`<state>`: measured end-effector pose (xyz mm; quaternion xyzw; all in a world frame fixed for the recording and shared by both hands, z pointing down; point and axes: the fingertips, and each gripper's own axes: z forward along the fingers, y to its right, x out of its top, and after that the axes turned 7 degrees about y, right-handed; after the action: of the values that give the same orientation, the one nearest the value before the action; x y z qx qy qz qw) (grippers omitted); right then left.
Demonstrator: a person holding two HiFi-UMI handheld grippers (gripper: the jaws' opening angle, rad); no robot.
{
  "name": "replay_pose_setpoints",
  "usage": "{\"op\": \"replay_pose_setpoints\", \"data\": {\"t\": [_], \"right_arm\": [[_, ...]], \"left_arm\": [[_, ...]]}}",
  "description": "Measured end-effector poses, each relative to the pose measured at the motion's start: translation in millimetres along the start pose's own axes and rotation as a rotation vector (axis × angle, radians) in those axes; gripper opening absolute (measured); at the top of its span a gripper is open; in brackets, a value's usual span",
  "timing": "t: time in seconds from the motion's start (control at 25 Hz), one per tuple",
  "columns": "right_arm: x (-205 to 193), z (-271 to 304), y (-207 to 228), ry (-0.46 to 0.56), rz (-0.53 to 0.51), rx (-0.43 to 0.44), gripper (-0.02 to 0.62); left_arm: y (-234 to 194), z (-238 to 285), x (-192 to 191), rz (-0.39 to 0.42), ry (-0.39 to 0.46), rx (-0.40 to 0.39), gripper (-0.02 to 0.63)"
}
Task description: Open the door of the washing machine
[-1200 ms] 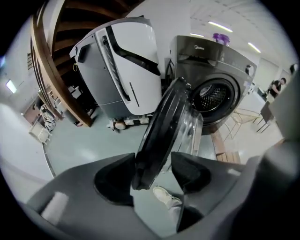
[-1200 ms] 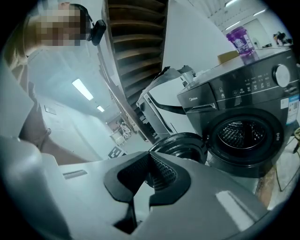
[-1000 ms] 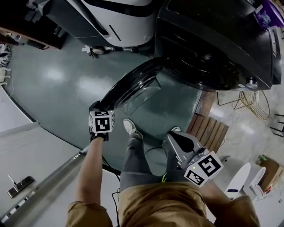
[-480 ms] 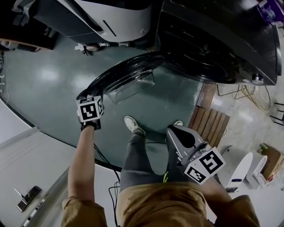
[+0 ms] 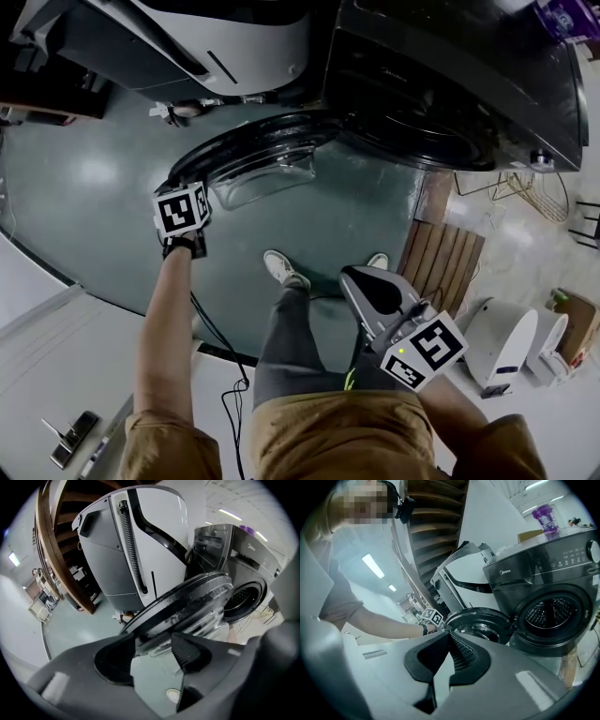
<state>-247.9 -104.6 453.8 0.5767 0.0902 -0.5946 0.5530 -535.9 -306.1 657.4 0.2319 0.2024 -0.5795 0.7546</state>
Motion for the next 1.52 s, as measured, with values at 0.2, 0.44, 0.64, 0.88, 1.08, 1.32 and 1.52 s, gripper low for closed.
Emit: {"op": "replay_pose_setpoints", "data": {"t": [0.2, 0.44, 0.64, 0.88, 1.08, 1.32, 1.52], "right_arm": [[-2, 4, 2, 0.003, 0.007, -0.022, 0.005], [-7, 6, 4, 0.001, 0.020, -0.046, 0.005], [-7, 7, 3, 0.008, 0.027, -0.056, 0.005], [-7, 1, 6, 0.004, 0.024, -0.073, 0.005], [2, -13, 9, 0.022, 0.013, -0.100, 0.005], [25, -37, 19, 0.073, -0.003, -0.137, 0.005], [51, -67, 21, 0.118, -0.020, -0.161, 0.005]], "left_arm": [[-2, 16, 21, 0.006, 0.016, 0.000, 0.286], [-6, 30, 41, -0.005, 0.028, 0.000, 0.281], [-10, 37, 52, 0.013, 0.032, 0.008, 0.273], [-10, 42, 60, 0.023, 0.030, 0.006, 0.268], [-9, 37, 55, 0.020, 0.023, 0.022, 0.257], [-3, 10, 49, -0.041, 0.051, 0.018, 0.151], [23, -32, 51, -0.063, 0.089, -0.009, 0.099]]}}
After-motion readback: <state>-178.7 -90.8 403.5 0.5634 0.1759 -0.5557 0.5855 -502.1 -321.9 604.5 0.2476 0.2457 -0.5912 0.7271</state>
